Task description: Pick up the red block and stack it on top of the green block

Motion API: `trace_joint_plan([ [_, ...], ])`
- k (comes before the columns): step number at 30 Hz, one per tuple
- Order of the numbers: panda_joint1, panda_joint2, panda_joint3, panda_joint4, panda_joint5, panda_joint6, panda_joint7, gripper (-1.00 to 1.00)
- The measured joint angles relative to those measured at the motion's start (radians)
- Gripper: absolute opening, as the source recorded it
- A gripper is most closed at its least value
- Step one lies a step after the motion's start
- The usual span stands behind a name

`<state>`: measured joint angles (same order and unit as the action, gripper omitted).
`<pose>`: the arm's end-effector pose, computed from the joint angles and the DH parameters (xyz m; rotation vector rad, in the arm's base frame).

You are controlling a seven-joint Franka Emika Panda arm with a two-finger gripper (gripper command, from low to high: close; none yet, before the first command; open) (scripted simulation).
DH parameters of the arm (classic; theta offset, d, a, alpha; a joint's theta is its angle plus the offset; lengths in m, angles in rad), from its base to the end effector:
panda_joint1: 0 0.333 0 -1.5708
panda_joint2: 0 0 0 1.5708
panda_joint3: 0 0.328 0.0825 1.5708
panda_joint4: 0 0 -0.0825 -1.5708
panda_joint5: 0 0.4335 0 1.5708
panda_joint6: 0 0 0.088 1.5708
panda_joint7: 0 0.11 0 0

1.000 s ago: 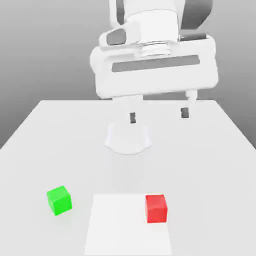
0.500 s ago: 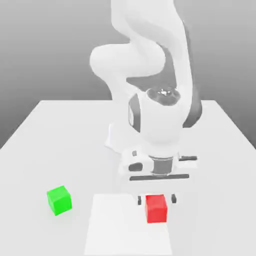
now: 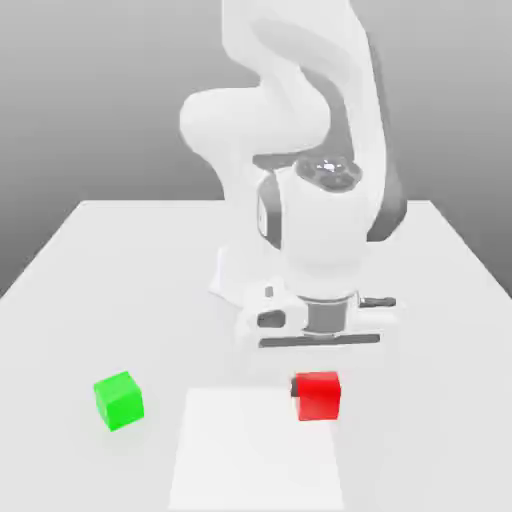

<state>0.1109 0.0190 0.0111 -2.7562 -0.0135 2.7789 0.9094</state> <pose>0.4063 0.0504 0.1745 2.9068 -1.1860 0.0086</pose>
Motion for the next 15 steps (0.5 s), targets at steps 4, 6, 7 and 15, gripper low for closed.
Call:
trace_joint_plan([
  [4,-0.091,-0.044,-0.058,-0.001,-0.021,-0.035,-0.006,-1.0],
  [6,-0.145,-0.062,-0.086,-0.002,-0.03,-0.05,-0.01,-1.0],
  [7,-0.169,-0.07,-0.098,-0.002,-0.033,-0.056,-0.013,-1.0],
  [15,-0.33,-0.118,-0.22,-0.006,-0.045,-0.106,-0.048,-1.0],
])
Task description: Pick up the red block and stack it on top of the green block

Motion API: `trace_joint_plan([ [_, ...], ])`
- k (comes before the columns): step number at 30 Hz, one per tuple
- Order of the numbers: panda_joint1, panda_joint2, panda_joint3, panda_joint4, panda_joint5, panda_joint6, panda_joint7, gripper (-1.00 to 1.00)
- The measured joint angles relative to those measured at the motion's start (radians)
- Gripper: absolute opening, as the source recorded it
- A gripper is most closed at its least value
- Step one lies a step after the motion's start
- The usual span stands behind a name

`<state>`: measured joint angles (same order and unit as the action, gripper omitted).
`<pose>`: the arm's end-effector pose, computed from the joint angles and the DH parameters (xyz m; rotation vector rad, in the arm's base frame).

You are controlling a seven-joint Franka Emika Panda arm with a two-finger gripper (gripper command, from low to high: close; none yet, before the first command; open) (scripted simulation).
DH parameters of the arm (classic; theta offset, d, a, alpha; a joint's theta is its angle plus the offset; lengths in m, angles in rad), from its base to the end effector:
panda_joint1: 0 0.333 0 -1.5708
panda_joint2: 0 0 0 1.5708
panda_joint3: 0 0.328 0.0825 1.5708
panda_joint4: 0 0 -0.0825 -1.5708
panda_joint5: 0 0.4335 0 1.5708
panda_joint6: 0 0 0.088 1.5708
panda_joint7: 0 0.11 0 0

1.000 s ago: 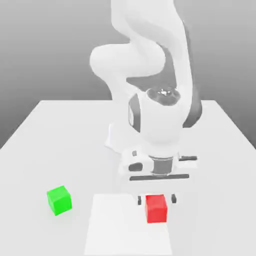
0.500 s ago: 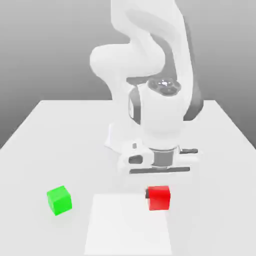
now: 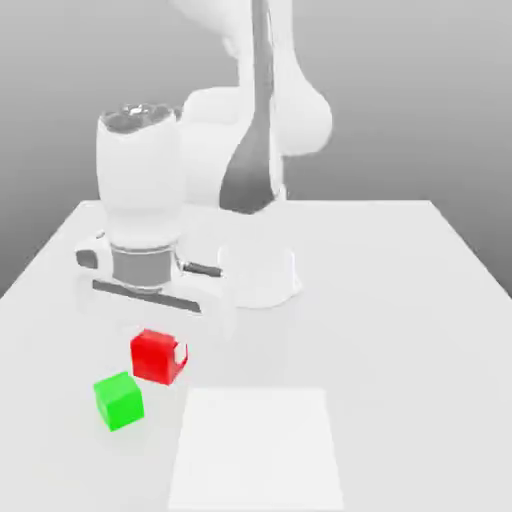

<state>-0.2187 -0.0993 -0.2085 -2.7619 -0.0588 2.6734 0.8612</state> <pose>0.3764 -0.1663 0.2110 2.5579 -1.8168 0.0162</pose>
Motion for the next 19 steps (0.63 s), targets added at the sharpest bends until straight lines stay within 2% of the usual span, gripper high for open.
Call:
trace_joint_plan([
  [6,-0.035,0.031,-0.055,0.006,0.036,0.019,-0.041,-1.0],
  [17,-0.037,0.217,-0.028,0.01,0.17,0.192,-0.137,-1.0],
  [18,-0.039,0.228,-0.024,0.01,0.177,0.202,-0.142,1.0],
  [19,-0.039,0.228,-0.024,0.01,0.177,0.202,-0.142,1.0],
])
